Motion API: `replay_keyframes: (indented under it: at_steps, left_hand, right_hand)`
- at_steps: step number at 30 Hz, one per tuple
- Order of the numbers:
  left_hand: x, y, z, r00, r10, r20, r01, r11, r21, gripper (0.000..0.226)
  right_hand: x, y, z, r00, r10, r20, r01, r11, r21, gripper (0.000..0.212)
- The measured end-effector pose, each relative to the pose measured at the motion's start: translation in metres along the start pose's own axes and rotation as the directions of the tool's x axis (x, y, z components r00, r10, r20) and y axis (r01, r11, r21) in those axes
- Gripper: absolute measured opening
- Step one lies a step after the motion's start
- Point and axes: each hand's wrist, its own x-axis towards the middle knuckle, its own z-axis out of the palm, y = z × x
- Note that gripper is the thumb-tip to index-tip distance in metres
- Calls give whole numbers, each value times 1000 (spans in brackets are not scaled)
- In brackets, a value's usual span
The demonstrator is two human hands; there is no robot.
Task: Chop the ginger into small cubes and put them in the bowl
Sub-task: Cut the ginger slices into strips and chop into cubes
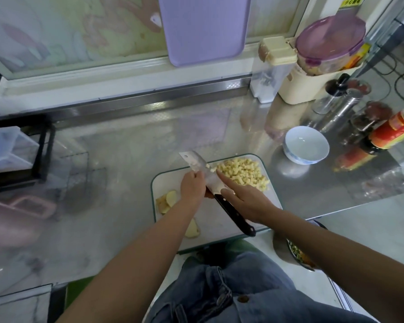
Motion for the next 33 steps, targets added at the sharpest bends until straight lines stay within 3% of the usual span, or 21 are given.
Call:
replay_keyframes:
  at_steps: [5, 8, 10, 14, 17, 19, 24, 29, 33]
  left_hand:
    - [2, -2, -7, 999, -22, -35, 22, 1000, -9, 28]
    - [5, -3, -10, 998, -37, -41, 35, 999, -38, 27]
    - [8, -4, -11, 998, -26, -50, 25, 999, -34, 27]
    - [11, -5, -11, 998, 0, -68, 0, 1000, -3, 33]
    - [10, -3, -8, 999, 44, -23, -43, 999, 28, 34]
    - [8, -1, -7, 998, 65, -8, -65, 997, 32, 32]
    - [9, -2, -10, 996, 87, -9, -86, 993, 76, 36]
    - [9, -4, -11, 998, 61, -27, -59, 995, 80, 33]
    - [8, -8, -17, 991, 107, -79, -97, 987, 125, 37]
  right_hand:
    - [8, 0, -6, 989, -8, 147, 10, 1000, -16, 46]
    - [8, 12, -9, 987, 131, 95, -120, 986, -114, 50]
    - [6, 18, -11, 990, 138, 10, -135, 979, -151, 50]
    - [10, 7, -11, 978, -151, -146, 141, 987, -78, 49]
    - [21, -3, -5, 963, -264, -50, 260, 963, -68, 53]
    - [28, -1, 0, 974, -228, 9, 227, 970, -89, 52]
    - [32, 15, 3, 995, 93, -45, -97, 992, -76, 58]
    - [33, 5, 7, 989, -133, -59, 130, 990, -58, 60]
    - [39, -3, 5, 996, 15, -92, -22, 997, -77, 49]
